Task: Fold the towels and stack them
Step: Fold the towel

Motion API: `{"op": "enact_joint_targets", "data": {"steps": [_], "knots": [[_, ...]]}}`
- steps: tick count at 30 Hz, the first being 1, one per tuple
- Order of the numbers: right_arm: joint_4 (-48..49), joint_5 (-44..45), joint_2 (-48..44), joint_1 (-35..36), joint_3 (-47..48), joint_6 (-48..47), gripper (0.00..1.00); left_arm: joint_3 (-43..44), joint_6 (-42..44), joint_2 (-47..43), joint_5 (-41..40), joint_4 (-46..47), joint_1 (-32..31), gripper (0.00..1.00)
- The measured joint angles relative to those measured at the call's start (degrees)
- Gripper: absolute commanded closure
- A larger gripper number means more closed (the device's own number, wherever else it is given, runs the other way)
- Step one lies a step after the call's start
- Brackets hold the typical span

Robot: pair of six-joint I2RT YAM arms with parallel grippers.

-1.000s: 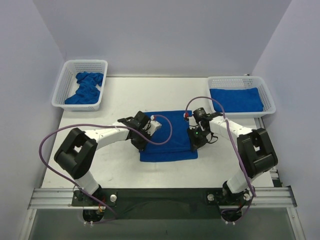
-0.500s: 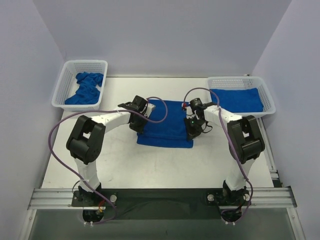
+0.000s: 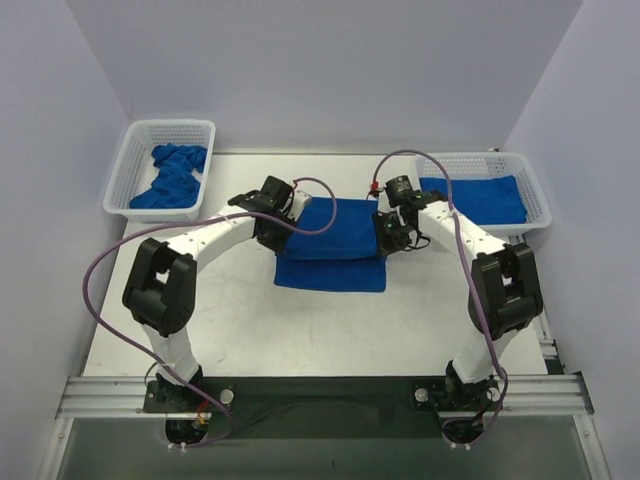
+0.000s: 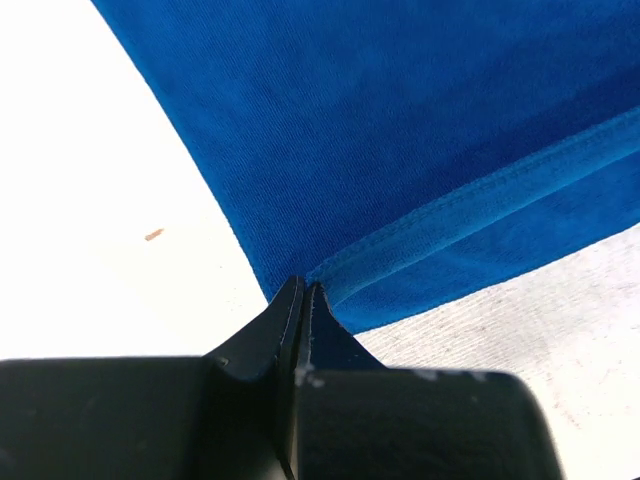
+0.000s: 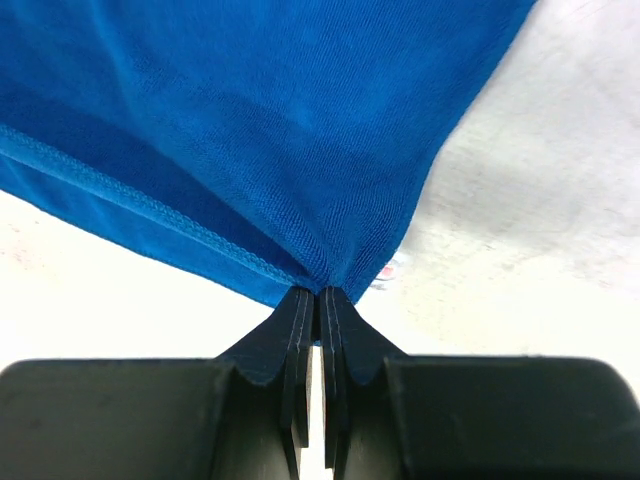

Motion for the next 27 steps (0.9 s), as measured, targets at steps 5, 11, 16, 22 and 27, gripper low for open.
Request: {"op": "enact_joint_targets", "data": {"steps": [5, 11, 16, 22, 27], "knots": [[-1.73, 1.33, -2.58, 0.02, 1.29, -0.13, 1.00, 2.62, 0.13, -1.29, -0.39, -1.42, 0.00, 1.00], [-3.74, 1.57, -6.27, 0.04, 1.70, -0.20, 1.00, 3.21, -0.04, -5.70, -0.39, -3.32, -0.04, 1.00], [-4.46, 1.62, -8.44, 0.48, 1.07, -0.20, 1.00, 1.95, -0.35, -8.46, -0.37, -3.23, -0.50, 1.00], [-4.61, 1.33, -6.69, 1.16, -3.17, -0.04, 1.00, -3.43, -1.90, -7.10, 0.37, -3.06, -1.86, 1.00], [-4.35, 0.42, -0.90, 1.55, -4.68, 0.07, 1.00, -7.10, -3.39, -3.19, 1.27, -2.12, -2.58, 1.00]]}}
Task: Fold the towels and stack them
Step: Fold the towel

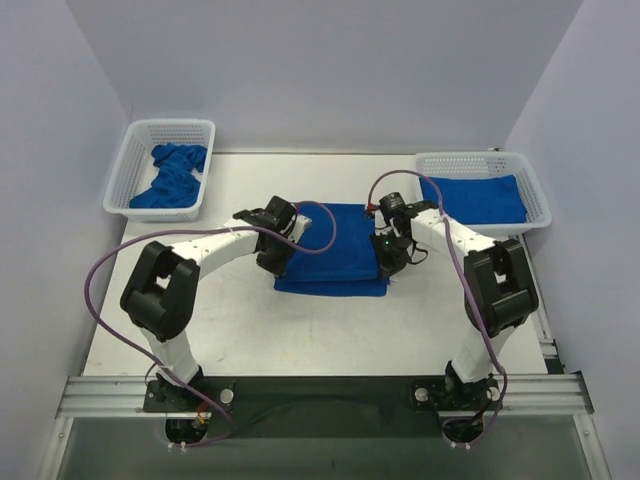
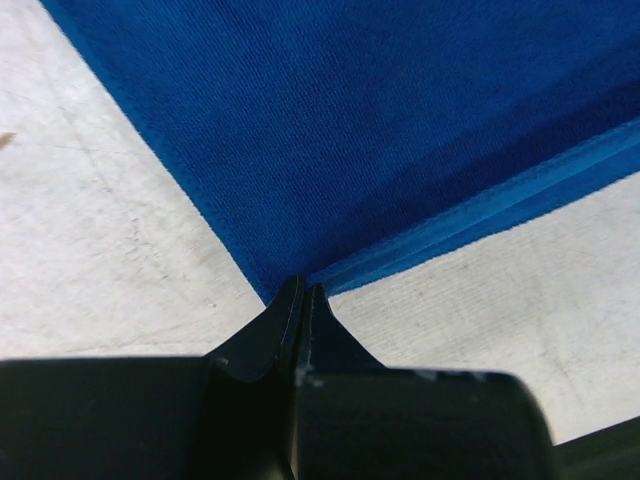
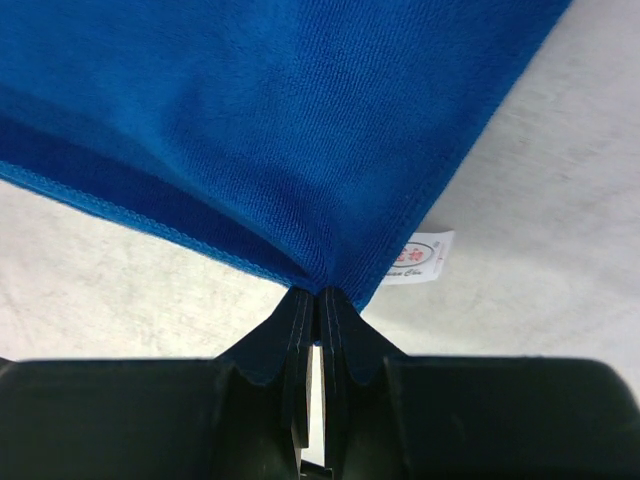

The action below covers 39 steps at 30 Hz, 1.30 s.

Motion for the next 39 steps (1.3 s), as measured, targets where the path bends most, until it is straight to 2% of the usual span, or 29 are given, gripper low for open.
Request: {"op": "enact_joint_targets", "data": {"steps": [5, 14, 26, 34, 39], "knots": [[0.72, -1.09, 4.31, 0.72, -0.98, -0.02, 0.98, -1.79, -1.29, 3.26, 0.11, 1.25, -0.07, 1.00], [1.31, -1.51, 4.52, 0.85, -1.95, 0.02, 0.97, -2.45, -2.49, 3.48, 0.07, 2.19, -0.04, 0.99], [-0.28, -1.44, -3.67, 1.51, -1.36, 1.07, 0.97, 1.46, -2.19, -1.86, -4.52, 0.46, -0.02, 0.99], [-0.52, -2.01, -2.99, 3.04, -3.45, 1.55, 0.95, -0.28, -1.86, -2.82, -5.42, 0.46, -0.09, 0.97], [0.61, -3.08, 1.27, 4.07, -4.66, 2.10, 0.83, -3.91, -2.12, -0.85, -4.63, 0.90, -0.11, 0.93]]}}
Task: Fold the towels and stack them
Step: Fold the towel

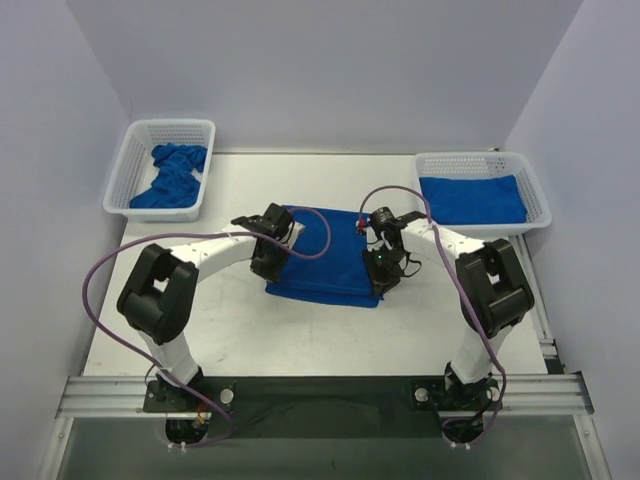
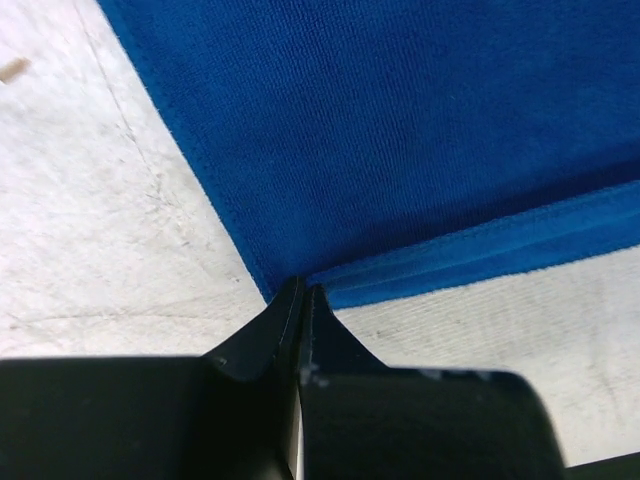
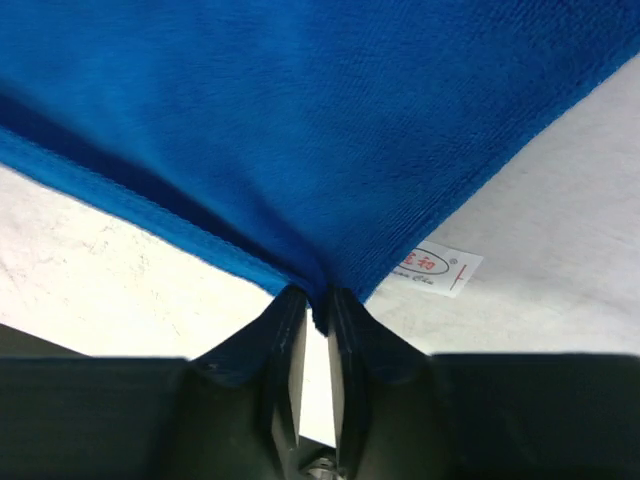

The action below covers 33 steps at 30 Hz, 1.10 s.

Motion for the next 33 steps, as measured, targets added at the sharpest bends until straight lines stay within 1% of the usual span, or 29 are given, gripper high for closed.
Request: {"op": "enact_joint_targets", "data": {"steps": [2, 4, 5, 7, 8, 9, 10, 11, 12, 15, 16, 20, 21, 22, 25, 28, 31, 33], "knots": [[-0.02, -0.07, 1.44, 0.44, -0.28, -0.13, 0.78, -0.98, -0.13, 0.94, -0.07, -0.11, 0.02, 0.89], [-0.26, -0.26, 1.77, 0.92, -0.74, -0.07, 0.70, -1.55, -0.37, 1.25, -0.13, -0.17, 0.07, 0.86], [-0.55, -0.50, 1.66, 1.14, -0.79, -0.15, 0.64, -1.60, -0.39, 1.22, -0.26, -0.24, 0.07, 0.82], [-0.57, -1.05, 1.33, 1.57, -0.83, -0.11, 0.62, -1.60, -0.48, 1.07, -0.48, -0.15, 0.07, 0.80], [-0.57, -1.38, 1.05, 1.79, -0.92, -0.02, 0.61, -1.64, -0.52, 0.90, -0.50, -0.17, 0.07, 0.75], [-0.57, -1.84, 0.52, 2.03, -1.09, 0.00, 0.61, -1.73, -0.52, 0.57, -0.55, -0.15, 0.07, 0.67], [-0.57, -2.36, -0.17, 2.34, -1.36, 0.00, 0.61, -1.99, -0.50, 0.07, -0.61, -0.13, 0.09, 0.63], [-0.57, -2.95, -0.98, 2.51, -1.70, -0.02, 0.57, -2.32, -0.68, -0.57, -0.63, -0.17, 0.09, 0.59], [-0.59, -3.65, -1.86, 2.80, -2.08, 0.00, 0.57, -2.67, -0.87, -1.22, -0.63, -0.20, 0.11, 0.52], [-0.59, -5.81, -4.37, 3.74, -3.26, -0.66, 0.56, -4.07, -1.70, -3.72, -0.44, -0.22, 0.11, 0.40], [-0.52, -6.45, -5.01, 3.98, -3.76, -0.85, 0.56, -4.85, -2.12, -5.03, -0.42, -0.20, 0.13, 0.38], [-0.81, -8.52, -6.88, 4.50, -6.71, -1.27, 0.57, -7.58, -3.93, -11.08, -0.46, -0.63, 0.48, 0.37], [-1.03, -8.55, -7.30, 4.57, -7.28, -1.22, 0.57, -7.98, -4.66, -12.66, -0.46, -0.76, 0.63, 0.36], [-1.22, -8.31, -7.98, 4.59, -7.67, -0.96, 0.57, -8.11, -5.49, -13.94, -0.46, -0.94, 0.76, 0.31], [-0.85, -7.04, -10.40, 4.55, -7.67, 0.24, 0.57, -8.07, -8.70, -16.90, -0.46, -0.76, 0.83, 0.30], [0.02, -4.96, -13.00, 4.55, -6.49, 2.25, 0.58, -7.74, -12.74, -17.92, -0.46, -0.11, 0.85, 0.32], [2.29, -1.79, -13.84, 4.55, -4.72, 5.09, 0.64, -6.99, -16.46, -17.27, -0.59, 1.70, 0.85, 0.41], [4.07, 0.15, -13.60, 4.55, -4.46, 6.56, 0.70, -5.88, -18.01, -15.47, -0.66, 3.13, 0.83, 0.47]]}}
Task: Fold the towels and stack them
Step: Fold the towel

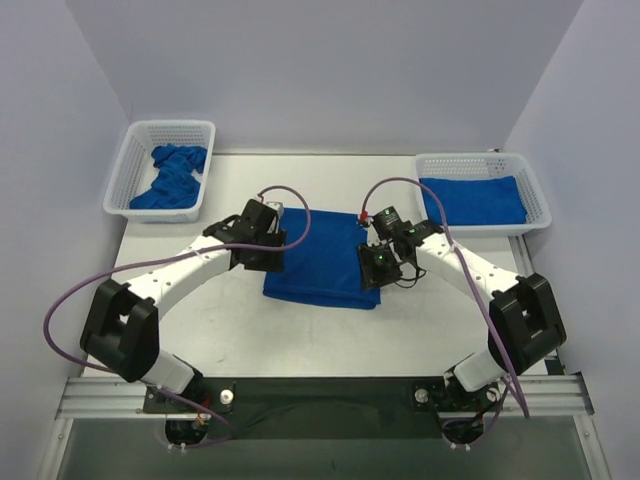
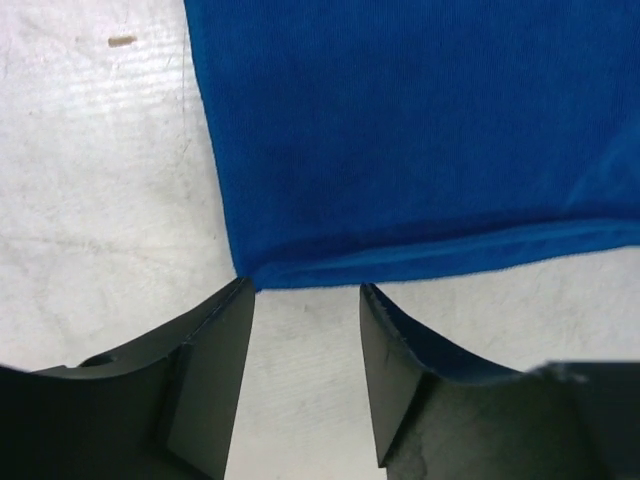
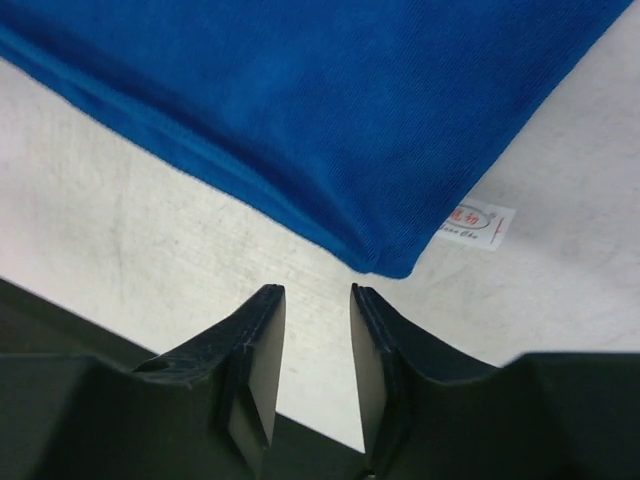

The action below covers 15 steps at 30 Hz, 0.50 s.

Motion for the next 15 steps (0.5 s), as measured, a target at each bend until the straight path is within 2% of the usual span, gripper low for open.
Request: {"op": "enact_joint_targets", "data": {"steps": [2, 3, 6, 9, 15], "knots": [[1.18, 1.29, 0.87, 0.00, 0.02, 1.36, 0.75, 1.36, -0.87, 3.04, -0.02, 1.75, 0.00, 0.52], [1.73, 1.88, 1.62, 0.00, 0.02, 1.84, 0.75, 1.68, -0.92, 4.31, -0.04, 2.34, 0.00, 0.60], [3.45, 2.91, 4.22, 0.09, -0.17, 2.89, 0.79, 2.10, -0.94, 8.76, 0.07, 3.45, -0.07, 0.66], [5.49, 3.45, 6.05, 0.76, -1.60, 3.32, 0.79, 0.81, -0.92, 11.28, 0.20, 3.52, -0.26, 0.69], [7.58, 3.26, 6.64, 4.13, -5.68, 3.30, 0.79, -5.14, -0.92, 10.43, 0.63, 4.57, -0.76, 0.69]]}}
